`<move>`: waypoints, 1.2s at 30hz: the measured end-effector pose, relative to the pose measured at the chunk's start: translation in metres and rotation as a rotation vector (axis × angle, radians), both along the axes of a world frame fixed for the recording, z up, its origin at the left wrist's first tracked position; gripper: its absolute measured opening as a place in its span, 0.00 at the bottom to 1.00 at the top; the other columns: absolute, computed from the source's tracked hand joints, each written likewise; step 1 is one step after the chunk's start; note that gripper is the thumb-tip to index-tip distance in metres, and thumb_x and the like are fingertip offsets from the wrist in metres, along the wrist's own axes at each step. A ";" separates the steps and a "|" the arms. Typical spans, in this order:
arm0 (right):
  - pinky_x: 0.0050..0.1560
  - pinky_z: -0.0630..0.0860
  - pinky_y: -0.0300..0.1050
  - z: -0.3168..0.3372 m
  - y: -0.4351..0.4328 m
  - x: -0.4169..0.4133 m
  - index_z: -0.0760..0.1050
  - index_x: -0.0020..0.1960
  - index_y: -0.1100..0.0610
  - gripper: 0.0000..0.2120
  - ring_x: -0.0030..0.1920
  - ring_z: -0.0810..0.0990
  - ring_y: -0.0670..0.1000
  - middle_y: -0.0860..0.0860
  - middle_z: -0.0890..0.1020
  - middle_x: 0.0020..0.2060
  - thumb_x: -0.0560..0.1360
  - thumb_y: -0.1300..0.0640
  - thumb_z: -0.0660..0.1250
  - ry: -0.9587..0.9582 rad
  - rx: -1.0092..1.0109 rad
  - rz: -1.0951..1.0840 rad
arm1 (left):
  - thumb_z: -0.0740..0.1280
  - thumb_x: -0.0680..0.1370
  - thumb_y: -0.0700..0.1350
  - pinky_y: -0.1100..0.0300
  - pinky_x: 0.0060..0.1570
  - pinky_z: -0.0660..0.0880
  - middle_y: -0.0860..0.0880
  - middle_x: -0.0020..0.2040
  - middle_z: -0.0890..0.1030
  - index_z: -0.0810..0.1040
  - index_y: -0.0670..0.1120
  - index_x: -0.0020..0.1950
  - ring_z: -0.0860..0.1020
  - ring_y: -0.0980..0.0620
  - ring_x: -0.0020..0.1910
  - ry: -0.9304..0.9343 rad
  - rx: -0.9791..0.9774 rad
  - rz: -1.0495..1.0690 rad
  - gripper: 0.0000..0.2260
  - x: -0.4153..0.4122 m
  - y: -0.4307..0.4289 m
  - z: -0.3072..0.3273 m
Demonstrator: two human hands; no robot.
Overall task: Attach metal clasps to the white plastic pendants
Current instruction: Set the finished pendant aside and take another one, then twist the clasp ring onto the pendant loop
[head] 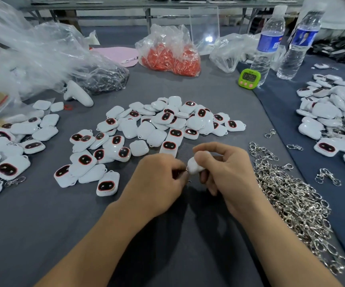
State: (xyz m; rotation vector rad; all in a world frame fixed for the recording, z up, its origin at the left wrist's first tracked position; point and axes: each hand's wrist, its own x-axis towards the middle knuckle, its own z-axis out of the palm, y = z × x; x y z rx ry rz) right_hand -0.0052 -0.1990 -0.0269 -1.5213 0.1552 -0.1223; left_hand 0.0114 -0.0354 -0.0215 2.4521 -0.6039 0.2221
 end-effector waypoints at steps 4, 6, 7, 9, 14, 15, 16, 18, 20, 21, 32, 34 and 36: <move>0.23 0.54 0.42 0.007 -0.007 0.004 0.84 0.51 0.58 0.08 0.20 0.65 0.52 0.58 0.76 0.26 0.81 0.61 0.65 0.100 0.236 0.095 | 0.74 0.76 0.45 0.72 0.32 0.67 0.56 0.27 0.77 0.87 0.51 0.41 0.71 0.62 0.28 0.449 -0.605 0.014 0.05 0.009 0.005 -0.002; 0.21 0.58 0.41 0.010 -0.008 0.003 0.86 0.49 0.57 0.11 0.22 0.66 0.51 0.57 0.75 0.26 0.81 0.60 0.64 0.151 0.353 0.146 | 0.74 0.74 0.45 0.69 0.33 0.68 0.53 0.26 0.74 0.86 0.48 0.36 0.70 0.59 0.29 0.583 -0.789 -0.049 0.06 0.009 0.002 0.000; 0.20 0.59 0.40 0.010 -0.008 0.002 0.87 0.48 0.56 0.12 0.22 0.67 0.50 0.57 0.75 0.26 0.81 0.60 0.64 0.164 0.388 0.168 | 0.73 0.72 0.45 0.68 0.32 0.68 0.52 0.26 0.73 0.86 0.48 0.36 0.69 0.59 0.29 0.637 -0.839 -0.087 0.06 0.008 0.000 0.001; 0.20 0.60 0.39 0.011 -0.008 0.000 0.88 0.47 0.56 0.13 0.24 0.69 0.50 0.56 0.76 0.26 0.80 0.61 0.64 0.161 0.411 0.169 | 0.74 0.72 0.44 0.68 0.31 0.67 0.52 0.26 0.74 0.88 0.47 0.38 0.69 0.59 0.28 0.629 -0.802 -0.117 0.04 0.009 0.003 0.003; 0.20 0.65 0.37 0.005 0.007 -0.005 0.85 0.45 0.53 0.09 0.21 0.70 0.48 0.54 0.79 0.26 0.79 0.63 0.68 0.010 -0.031 -0.002 | 0.70 0.77 0.50 0.60 0.37 0.65 0.52 0.34 0.80 0.86 0.49 0.43 0.76 0.54 0.36 -0.003 0.127 -0.022 0.08 0.008 0.007 0.003; 0.22 0.68 0.35 0.003 0.012 -0.006 0.84 0.45 0.51 0.09 0.22 0.73 0.45 0.51 0.81 0.27 0.78 0.62 0.69 -0.032 -0.157 -0.022 | 0.67 0.78 0.51 0.58 0.38 0.62 0.51 0.36 0.79 0.85 0.48 0.43 0.75 0.51 0.39 -0.118 0.301 -0.018 0.10 0.005 0.003 0.003; 0.25 0.70 0.34 0.000 0.016 -0.007 0.84 0.45 0.48 0.09 0.24 0.76 0.43 0.48 0.82 0.28 0.78 0.61 0.69 -0.065 -0.275 -0.046 | 0.65 0.79 0.51 0.58 0.38 0.61 0.50 0.38 0.77 0.84 0.48 0.43 0.75 0.50 0.40 -0.194 0.376 -0.012 0.11 0.003 -0.002 0.001; 0.26 0.71 0.34 0.000 0.015 -0.007 0.84 0.45 0.47 0.09 0.25 0.76 0.43 0.47 0.82 0.28 0.78 0.60 0.69 -0.066 -0.347 -0.092 | 0.64 0.79 0.51 0.57 0.39 0.65 0.48 0.40 0.78 0.83 0.48 0.43 0.76 0.47 0.42 -0.222 0.351 0.005 0.12 0.005 -0.006 -0.002; 0.22 0.68 0.36 0.003 0.006 -0.004 0.84 0.47 0.52 0.10 0.21 0.72 0.47 0.50 0.80 0.26 0.80 0.61 0.66 0.018 -0.209 -0.050 | 0.66 0.79 0.52 0.53 0.42 0.71 0.49 0.40 0.80 0.85 0.49 0.45 0.77 0.49 0.42 -0.146 0.205 0.027 0.11 0.008 -0.005 -0.006; 0.21 0.65 0.36 0.006 0.001 -0.002 0.84 0.49 0.54 0.10 0.19 0.70 0.48 0.51 0.78 0.25 0.81 0.62 0.64 0.076 -0.151 -0.003 | 0.69 0.77 0.53 0.54 0.43 0.73 0.51 0.40 0.82 0.86 0.50 0.45 0.77 0.52 0.41 -0.071 0.106 0.051 0.09 0.009 -0.004 -0.007; 0.49 0.82 0.41 0.021 -0.063 0.004 0.77 0.64 0.61 0.24 0.56 0.86 0.50 0.52 0.87 0.53 0.68 0.67 0.72 -0.003 0.939 -0.281 | 0.76 0.72 0.41 0.55 0.47 0.76 0.55 0.38 0.83 0.87 0.51 0.46 0.78 0.54 0.40 -0.203 -0.138 0.220 0.06 0.012 -0.003 -0.012; 0.45 0.82 0.39 0.017 -0.050 0.006 0.80 0.59 0.59 0.19 0.48 0.88 0.48 0.52 0.89 0.49 0.70 0.72 0.70 0.049 0.522 -0.252 | 0.76 0.72 0.39 0.60 0.55 0.72 0.54 0.45 0.85 0.87 0.49 0.53 0.78 0.52 0.48 -0.252 -0.131 0.258 0.11 0.013 -0.003 -0.011; 0.44 0.78 0.34 0.012 -0.037 0.006 0.84 0.53 0.54 0.17 0.42 0.86 0.43 0.49 0.89 0.44 0.73 0.72 0.68 0.034 -0.049 -0.248 | 0.75 0.73 0.42 0.66 0.61 0.64 0.54 0.56 0.84 0.83 0.50 0.62 0.75 0.53 0.59 -0.196 -0.065 0.270 0.17 0.015 -0.002 -0.011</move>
